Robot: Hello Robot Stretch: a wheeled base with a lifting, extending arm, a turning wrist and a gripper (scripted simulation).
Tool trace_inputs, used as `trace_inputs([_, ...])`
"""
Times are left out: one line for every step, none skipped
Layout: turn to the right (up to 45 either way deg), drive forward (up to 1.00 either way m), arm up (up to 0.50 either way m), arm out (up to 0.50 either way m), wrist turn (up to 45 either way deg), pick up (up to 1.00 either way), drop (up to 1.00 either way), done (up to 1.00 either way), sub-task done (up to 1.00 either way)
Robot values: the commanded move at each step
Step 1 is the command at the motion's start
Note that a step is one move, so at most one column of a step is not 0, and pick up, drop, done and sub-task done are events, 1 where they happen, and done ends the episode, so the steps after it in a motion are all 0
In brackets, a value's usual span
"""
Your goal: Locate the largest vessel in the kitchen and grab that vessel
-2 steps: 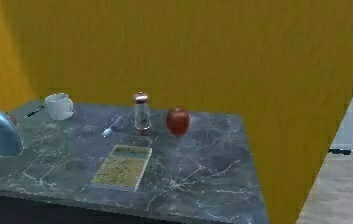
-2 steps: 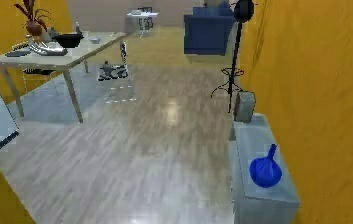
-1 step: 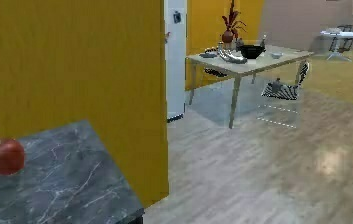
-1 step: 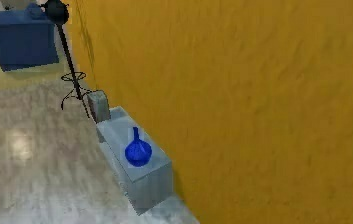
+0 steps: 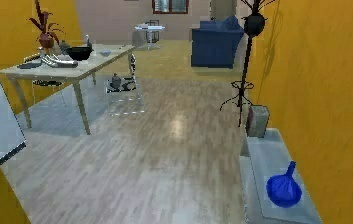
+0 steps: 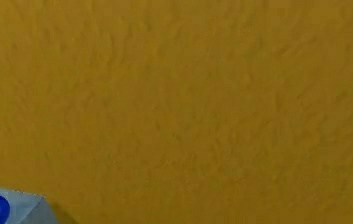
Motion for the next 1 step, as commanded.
trace_inputs([9.0,0.00,0.00,0.00,0.0,0.00,0.00,0.00,0.00])
